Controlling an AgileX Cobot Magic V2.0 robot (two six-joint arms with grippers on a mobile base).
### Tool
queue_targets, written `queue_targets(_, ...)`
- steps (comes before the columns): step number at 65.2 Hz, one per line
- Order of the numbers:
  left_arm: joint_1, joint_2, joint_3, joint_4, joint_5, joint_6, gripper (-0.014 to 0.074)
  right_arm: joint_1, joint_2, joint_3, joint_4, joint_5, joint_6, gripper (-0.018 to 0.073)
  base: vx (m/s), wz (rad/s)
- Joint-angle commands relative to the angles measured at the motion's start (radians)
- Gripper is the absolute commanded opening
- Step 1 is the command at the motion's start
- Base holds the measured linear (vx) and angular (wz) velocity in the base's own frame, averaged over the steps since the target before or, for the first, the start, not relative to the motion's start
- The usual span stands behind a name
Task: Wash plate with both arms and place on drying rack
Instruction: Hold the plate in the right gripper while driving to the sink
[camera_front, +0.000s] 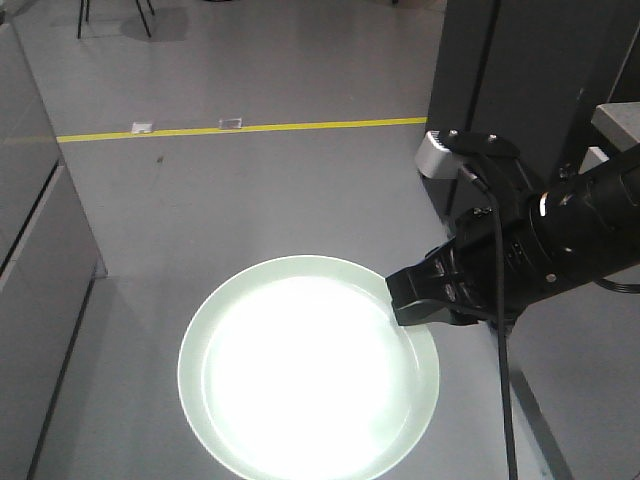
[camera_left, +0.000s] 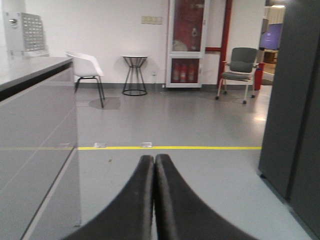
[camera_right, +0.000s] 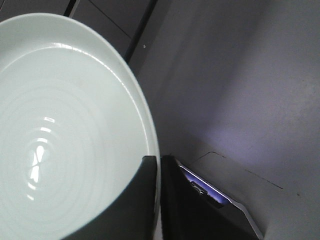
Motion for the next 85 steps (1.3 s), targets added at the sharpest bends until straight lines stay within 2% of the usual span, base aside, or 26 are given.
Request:
queue_targets(1,-0.007,-0.014,-0.022,-0.01,-0.074,0.0,-0.0006,-0.001,-0.031,-0.024,0.033,-0.031,-0.007,-0.0008,0.21,-0.32)
queue_targets(85,-0.007,-0.014,-0.022,-0.01,-0.074,0.0,-0.0006,-0.001,-0.031,-0.024,0.033,-0.031,-0.007,-0.0008,0.15,-0.49)
